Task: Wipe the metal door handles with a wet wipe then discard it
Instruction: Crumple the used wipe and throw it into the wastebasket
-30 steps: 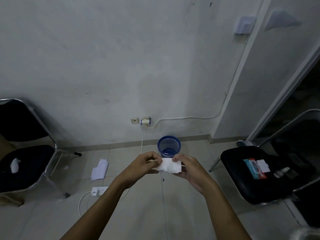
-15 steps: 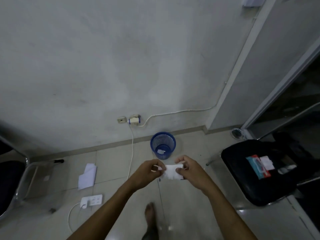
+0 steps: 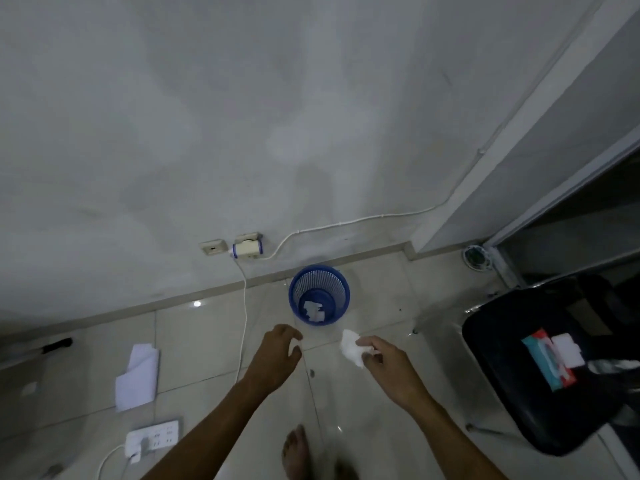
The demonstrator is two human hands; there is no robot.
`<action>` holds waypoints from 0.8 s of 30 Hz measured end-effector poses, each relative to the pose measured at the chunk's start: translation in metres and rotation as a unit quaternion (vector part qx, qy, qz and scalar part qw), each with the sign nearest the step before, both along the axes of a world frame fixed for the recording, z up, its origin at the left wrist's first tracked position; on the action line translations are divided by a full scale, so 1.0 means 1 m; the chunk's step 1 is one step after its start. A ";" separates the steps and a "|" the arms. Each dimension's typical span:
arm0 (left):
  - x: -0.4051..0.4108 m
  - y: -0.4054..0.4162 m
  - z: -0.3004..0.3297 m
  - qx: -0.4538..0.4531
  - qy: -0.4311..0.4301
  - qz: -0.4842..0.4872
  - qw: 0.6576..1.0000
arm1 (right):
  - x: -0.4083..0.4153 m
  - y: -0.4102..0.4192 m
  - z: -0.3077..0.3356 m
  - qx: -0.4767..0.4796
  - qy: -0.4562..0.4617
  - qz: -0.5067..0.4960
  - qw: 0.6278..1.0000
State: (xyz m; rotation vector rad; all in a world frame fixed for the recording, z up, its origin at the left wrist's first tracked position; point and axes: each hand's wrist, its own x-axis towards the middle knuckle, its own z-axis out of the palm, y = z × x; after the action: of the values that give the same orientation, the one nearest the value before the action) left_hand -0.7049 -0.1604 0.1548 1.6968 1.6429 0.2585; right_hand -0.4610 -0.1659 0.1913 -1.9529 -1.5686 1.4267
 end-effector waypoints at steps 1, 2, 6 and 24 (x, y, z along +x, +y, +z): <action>-0.002 0.010 -0.015 -0.002 0.012 0.000 1.000 | 0.000 0.009 -0.016 -0.003 -0.004 0.006 1.000; -0.002 0.017 -0.026 -0.003 0.022 -0.002 1.000 | 0.001 0.016 -0.028 -0.004 -0.008 0.011 1.000; -0.001 0.043 -0.078 -0.011 0.073 -0.022 0.997 | 0.007 0.046 -0.091 -0.012 -0.041 0.066 0.997; 0.024 0.129 -0.337 -0.022 0.165 -0.042 0.985 | 0.007 0.181 -0.355 -0.030 -0.064 0.169 0.983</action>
State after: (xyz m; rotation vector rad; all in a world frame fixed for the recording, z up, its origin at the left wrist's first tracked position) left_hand -0.6805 -0.0312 -0.1821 1.8449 1.7898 -0.1073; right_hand -0.4539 0.0152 -0.1642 -1.9112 -2.0174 1.5095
